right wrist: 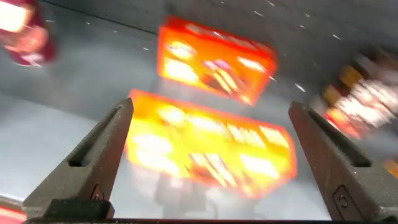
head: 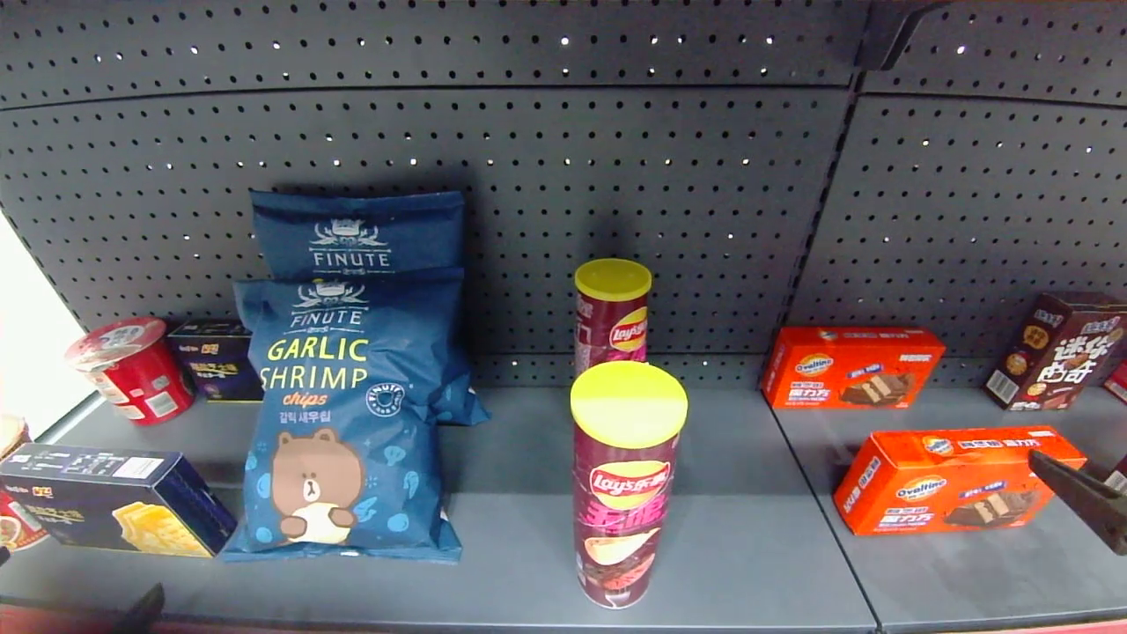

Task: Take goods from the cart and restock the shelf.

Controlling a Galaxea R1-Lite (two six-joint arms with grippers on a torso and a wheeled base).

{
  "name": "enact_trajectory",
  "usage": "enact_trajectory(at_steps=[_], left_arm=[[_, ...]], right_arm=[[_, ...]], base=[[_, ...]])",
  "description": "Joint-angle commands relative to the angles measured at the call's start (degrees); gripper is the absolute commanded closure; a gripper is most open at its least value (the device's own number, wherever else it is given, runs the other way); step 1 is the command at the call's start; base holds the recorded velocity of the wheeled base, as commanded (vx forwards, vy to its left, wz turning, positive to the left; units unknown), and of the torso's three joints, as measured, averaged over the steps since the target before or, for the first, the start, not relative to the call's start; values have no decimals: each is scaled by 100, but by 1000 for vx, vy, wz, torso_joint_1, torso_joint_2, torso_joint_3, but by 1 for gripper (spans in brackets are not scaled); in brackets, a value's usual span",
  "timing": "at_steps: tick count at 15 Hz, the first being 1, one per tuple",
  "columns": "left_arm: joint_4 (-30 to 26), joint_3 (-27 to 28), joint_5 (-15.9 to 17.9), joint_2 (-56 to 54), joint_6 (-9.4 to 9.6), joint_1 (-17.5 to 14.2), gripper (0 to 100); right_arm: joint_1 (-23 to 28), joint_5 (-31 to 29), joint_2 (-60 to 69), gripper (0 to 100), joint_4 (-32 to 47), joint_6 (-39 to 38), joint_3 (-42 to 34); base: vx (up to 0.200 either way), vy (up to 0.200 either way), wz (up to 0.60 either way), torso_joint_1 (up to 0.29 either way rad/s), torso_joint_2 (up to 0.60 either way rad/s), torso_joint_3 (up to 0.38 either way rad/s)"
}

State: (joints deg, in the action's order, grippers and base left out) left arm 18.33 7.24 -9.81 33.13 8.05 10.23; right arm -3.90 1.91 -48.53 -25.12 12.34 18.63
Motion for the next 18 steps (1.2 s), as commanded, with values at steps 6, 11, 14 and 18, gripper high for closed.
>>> enact_trajectory(at_steps=[6, 11, 14, 18], left_arm=[[-665, -671, -434, -1178, -5, -144, 0], [-990, -610, -750, -1424, 30, -662, 0], [-1016, -619, -785, -1485, 30, -1023, 0], [-1675, -663, -689, -2575, 4, -1286, 0]], right_arm=[[425, -561, 1865, 0, -10, -337, -1757], [1207, -552, 3544, 0, 1774, -460, -1845], [1278, -455, 4255, 0, 2521, -768, -1696], [1322, -455, 4343, 0, 2521, -944, -1696]], base=[[0, 0, 0, 0, 0, 0], [0, 0, 0, 0, 0, 0], [0, 0, 0, 0, 0, 0], [0, 0, 0, 0, 0, 0]])
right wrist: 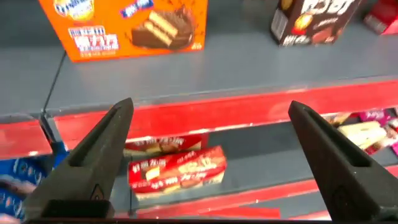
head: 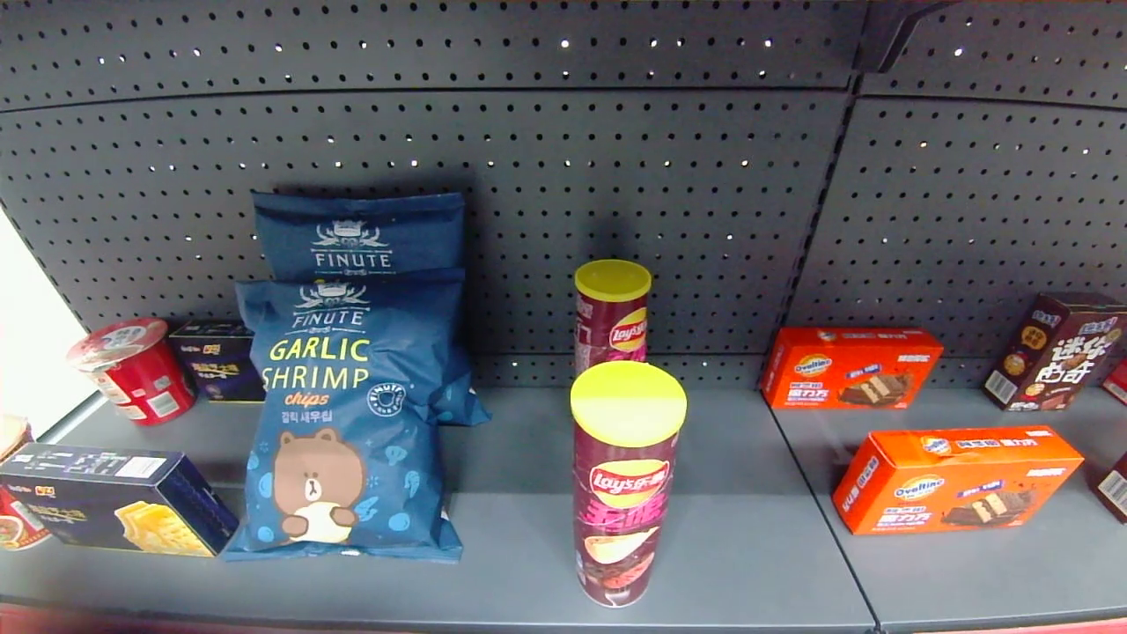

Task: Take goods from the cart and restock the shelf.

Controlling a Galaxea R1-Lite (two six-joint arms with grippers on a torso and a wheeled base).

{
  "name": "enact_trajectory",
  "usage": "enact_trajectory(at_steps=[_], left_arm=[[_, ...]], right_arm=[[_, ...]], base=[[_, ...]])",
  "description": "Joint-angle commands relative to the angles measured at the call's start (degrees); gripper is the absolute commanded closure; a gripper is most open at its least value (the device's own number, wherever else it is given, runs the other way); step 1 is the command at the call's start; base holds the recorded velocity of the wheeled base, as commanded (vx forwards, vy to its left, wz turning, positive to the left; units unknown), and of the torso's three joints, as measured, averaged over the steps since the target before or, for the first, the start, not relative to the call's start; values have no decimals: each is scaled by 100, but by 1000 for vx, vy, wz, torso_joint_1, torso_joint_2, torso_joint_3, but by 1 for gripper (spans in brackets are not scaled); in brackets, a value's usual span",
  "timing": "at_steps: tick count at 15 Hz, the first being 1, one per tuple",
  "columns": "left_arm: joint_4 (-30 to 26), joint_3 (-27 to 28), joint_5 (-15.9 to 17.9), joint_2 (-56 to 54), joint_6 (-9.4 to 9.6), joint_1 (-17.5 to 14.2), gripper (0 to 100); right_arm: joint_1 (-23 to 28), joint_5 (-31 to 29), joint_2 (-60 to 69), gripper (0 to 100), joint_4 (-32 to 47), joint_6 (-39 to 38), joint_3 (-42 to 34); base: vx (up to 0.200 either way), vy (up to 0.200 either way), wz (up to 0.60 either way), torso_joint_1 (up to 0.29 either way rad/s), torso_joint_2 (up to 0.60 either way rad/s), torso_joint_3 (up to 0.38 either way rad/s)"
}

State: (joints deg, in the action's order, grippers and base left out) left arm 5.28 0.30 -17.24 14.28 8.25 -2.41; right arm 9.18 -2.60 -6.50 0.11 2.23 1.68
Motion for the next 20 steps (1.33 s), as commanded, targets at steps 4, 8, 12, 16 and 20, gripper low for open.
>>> enact_trajectory(at_steps=[4, 8, 12, 16, 20], left_arm=[[-721, 198, 54, -970, -298, 30, 0], [-712, 180, 71, -970, -518, 39, 0], [-695, 172, 177, -970, -614, 74, 0], [-712, 172, 230, -1094, -623, 153, 0], [-721, 172, 230, -1129, -614, 189, 0]], right_arm=[[14, -241, 140, 0, -169, 164, -45], [5, -1428, 140, 0, -371, -232, -142], [5, 374, 140, 0, 86, -293, 25], [726, -654, 228, 0, -11, -592, -36], [778, 418, 377, 0, -2, -135, -168]], base=[[0, 0, 0, 0, 0, 0], [0, 0, 0, 0, 0, 0], [0, 0, 0, 0, 0, 0], [0, 0, 0, 0, 0, 0], [0, 0, 0, 0, 0, 0]])
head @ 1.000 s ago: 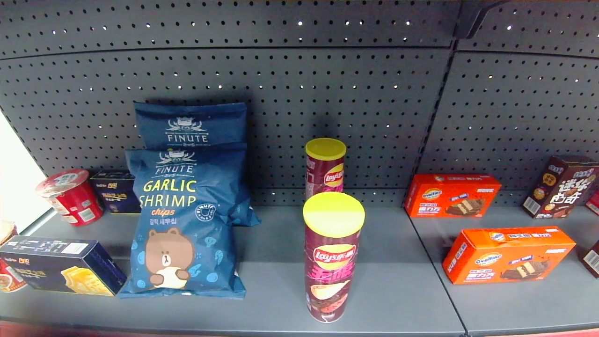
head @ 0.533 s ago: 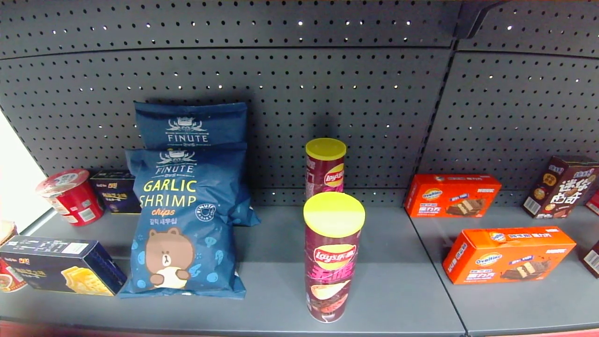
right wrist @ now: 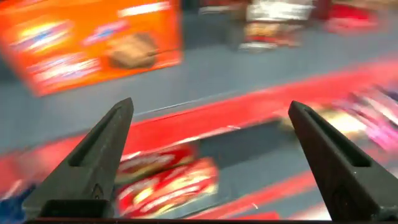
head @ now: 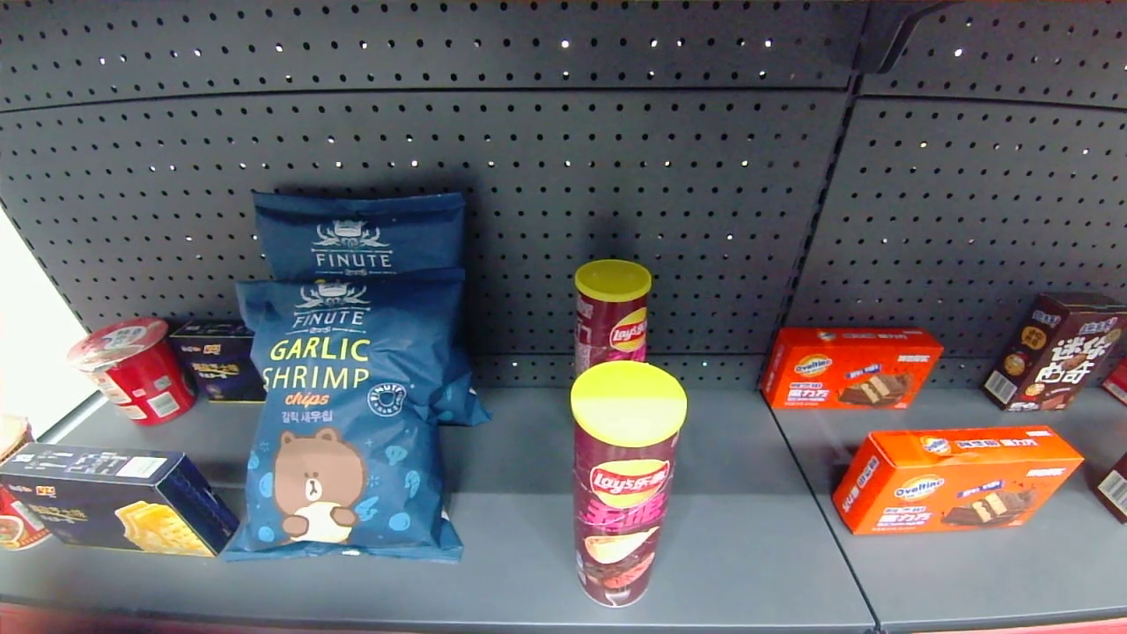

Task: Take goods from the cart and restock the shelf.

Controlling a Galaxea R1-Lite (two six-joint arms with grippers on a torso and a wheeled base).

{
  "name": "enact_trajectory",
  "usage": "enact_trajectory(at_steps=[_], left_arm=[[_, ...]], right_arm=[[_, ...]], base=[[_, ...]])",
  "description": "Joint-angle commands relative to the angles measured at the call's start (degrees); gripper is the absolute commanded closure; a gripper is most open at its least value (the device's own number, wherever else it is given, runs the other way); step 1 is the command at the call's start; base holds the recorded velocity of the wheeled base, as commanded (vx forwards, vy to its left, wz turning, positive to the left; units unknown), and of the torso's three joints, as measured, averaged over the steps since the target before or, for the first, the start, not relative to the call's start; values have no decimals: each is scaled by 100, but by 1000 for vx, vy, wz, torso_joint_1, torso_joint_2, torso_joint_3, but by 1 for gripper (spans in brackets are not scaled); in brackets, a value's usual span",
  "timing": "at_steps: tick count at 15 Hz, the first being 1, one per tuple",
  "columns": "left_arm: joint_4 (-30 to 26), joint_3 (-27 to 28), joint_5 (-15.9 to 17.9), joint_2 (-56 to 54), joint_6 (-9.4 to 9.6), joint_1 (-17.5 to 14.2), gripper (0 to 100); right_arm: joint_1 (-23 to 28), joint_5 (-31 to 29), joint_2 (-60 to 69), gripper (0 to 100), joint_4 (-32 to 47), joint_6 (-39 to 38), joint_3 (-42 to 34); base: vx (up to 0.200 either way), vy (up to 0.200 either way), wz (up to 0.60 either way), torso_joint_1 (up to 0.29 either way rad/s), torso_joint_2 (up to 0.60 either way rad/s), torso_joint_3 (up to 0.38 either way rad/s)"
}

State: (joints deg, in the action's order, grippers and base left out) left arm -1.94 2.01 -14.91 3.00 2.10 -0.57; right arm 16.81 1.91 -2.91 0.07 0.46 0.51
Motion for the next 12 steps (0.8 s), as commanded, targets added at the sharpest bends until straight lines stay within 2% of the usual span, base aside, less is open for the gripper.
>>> enact_trajectory(at_steps=[1, 5, 7, 8, 9, 10, 12], left_arm=[[0, 10, -3, -10, 1, 101, 0], [0, 1, -12, -186, -104, 66, 0], [0, 1, -3, -194, -157, 92, 0], [-8, 10, -3, -194, -157, 101, 0], [-17, 10, 41, -194, -157, 101, 0], [-17, 10, 58, -194, -157, 101, 0], [-17, 10, 58, -194, -175, 101, 0]], right_arm=[[50, -95, 80, 0, -7, -38, -51], [156, -121, 291, 0, -16, -55, -51], [6, -121, 28, 0, 37, -29, -34], [-292, -121, -350, 0, 28, -46, -42], [-1417, -121, -394, 0, 28, -46, -42], [-1716, -130, 291, 0, -7, -73, -51], [-1690, -121, 247, 0, -34, -73, -51]], base=[[0, 0, 0, 0, 0, 0], [0, 0, 0, 0, 0, 0], [0, 0, 0, 0, 0, 0], [0, 0, 0, 0, 0, 0], [0, 0, 0, 0, 0, 0], [0, 0, 0, 0, 0, 0], [0, 0, 0, 0, 0, 0]])
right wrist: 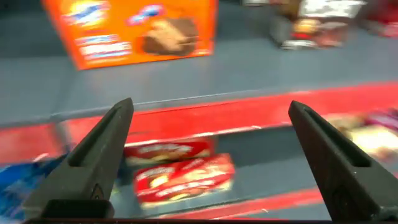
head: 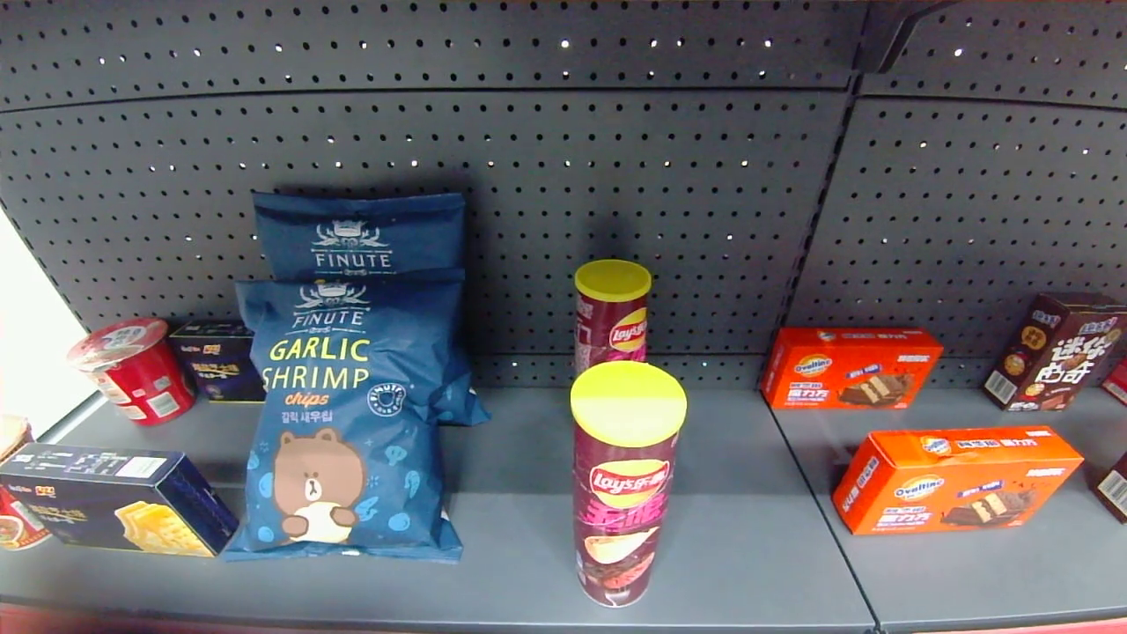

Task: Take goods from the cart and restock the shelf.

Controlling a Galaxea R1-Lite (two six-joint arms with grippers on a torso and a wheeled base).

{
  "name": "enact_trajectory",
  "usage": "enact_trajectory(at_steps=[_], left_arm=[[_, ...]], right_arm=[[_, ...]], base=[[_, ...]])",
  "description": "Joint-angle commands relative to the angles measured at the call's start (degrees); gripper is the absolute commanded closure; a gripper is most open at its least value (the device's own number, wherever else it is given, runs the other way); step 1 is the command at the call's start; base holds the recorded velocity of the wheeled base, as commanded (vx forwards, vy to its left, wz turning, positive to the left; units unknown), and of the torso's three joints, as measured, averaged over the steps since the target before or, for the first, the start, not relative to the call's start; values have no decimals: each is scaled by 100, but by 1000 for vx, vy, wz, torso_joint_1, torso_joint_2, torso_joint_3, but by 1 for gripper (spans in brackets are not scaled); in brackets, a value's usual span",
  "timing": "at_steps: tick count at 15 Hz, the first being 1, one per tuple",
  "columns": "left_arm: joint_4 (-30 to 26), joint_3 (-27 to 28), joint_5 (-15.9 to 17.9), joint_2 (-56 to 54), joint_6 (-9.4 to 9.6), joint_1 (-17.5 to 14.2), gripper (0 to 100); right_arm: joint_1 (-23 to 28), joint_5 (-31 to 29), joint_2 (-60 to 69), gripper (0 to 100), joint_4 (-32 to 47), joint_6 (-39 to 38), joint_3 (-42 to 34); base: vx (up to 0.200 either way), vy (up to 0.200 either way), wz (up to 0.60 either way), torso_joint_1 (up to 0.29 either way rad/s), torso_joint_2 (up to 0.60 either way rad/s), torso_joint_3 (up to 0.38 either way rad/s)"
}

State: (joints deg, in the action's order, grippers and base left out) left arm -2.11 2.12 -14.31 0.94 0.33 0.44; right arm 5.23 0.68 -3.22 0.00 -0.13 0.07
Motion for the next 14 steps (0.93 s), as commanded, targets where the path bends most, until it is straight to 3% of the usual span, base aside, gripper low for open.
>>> enact_trajectory(at_steps=[1, 4, 5, 6, 7, 8, 11, 14], left_arm=[[0, -1, -1, 12, 2, 0, 0], [9, -1, 16, 12, 11, -9, 0], [61, -19, 324, -6, 20, -18, 0], [176, -63, 1211, -6, 20, -18, 0], [193, -71, 1282, -6, 20, -18, 0], [316, -212, 2055, -6, 371, -18, 0], [202, -212, 1642, -6, 380, -18, 0], [211, -212, 1633, -6, 240, -26, 0]], right_arm=[[-523, 2, 287, 0, 18, -22, 1], [-523, 2, 295, 0, 0, -22, -7], [-523, 2, 295, 0, -18, -22, -7], [-523, 2, 295, 0, -18, -22, -7], [-523, 2, 295, 0, -18, -22, -7], [-532, 2, 295, 0, -18, -13, -7], [-532, 2, 295, 0, -18, -13, -7], [-532, 2, 295, 0, -9, -13, -7]], base=[[0, 0, 0, 0, 0, 0], [0, 0, 0, 0, 0, 0], [0, 0, 0, 0, 0, 0], [0, 0, 0, 0, 0, 0], [0, 0, 0, 0, 0, 0], [0, 0, 0, 0, 0, 0], [0, 0, 0, 0, 0, 0], [0, 0, 0, 0, 0, 0]])
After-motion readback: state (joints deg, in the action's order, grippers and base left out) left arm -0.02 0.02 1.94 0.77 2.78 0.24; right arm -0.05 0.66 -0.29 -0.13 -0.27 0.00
